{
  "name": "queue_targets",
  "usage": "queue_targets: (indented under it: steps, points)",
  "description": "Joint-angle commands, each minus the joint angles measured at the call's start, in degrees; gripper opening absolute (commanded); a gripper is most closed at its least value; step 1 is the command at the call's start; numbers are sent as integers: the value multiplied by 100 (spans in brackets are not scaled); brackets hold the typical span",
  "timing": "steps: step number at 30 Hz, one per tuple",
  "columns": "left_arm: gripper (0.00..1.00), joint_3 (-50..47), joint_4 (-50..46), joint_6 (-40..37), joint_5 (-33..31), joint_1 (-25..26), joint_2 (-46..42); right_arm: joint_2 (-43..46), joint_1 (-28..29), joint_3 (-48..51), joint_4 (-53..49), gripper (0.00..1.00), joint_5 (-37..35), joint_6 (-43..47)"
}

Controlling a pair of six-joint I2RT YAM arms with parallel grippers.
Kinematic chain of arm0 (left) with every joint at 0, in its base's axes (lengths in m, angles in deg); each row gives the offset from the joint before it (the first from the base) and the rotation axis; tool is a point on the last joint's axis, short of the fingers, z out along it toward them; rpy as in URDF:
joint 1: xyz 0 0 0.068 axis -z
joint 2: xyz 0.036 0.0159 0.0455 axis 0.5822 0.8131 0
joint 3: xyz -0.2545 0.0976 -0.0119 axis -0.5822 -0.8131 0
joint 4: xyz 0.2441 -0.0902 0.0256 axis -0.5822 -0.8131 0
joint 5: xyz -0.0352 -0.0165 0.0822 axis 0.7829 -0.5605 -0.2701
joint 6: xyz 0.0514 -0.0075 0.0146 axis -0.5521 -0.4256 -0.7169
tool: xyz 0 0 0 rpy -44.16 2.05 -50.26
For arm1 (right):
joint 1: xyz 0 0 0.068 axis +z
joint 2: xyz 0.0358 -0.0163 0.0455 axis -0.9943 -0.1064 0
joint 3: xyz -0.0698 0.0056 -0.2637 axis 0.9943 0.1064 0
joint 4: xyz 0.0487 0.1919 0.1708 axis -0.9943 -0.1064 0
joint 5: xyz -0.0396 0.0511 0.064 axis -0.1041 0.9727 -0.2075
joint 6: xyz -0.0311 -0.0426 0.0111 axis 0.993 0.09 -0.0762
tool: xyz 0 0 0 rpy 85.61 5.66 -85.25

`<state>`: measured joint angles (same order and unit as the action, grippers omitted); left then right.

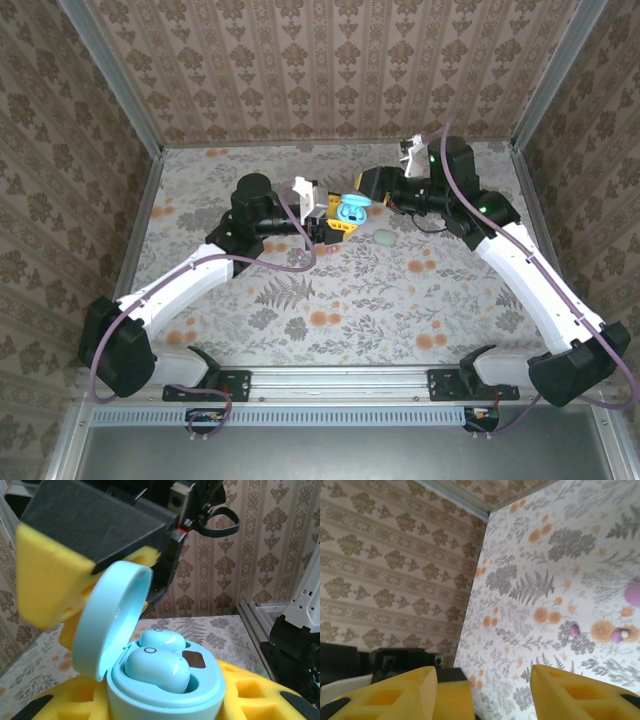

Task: Insert the wireless bluetooth earbuds into the charging case

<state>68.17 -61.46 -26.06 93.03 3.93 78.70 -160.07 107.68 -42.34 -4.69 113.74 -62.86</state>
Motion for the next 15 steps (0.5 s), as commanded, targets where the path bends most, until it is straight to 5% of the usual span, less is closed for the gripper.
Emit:
queue_targets:
  steps: [1,6,15]
  points:
    - [33,145,324,159,-253,43,30,336,27,211,16,55,480,68]
    - [34,174,808,576,-307,43,181,872,5,893,363,57,644,-55]
    - [35,247,1234,865,-109,39,322,1101,-290,1906,2352,69,1622,-1552]
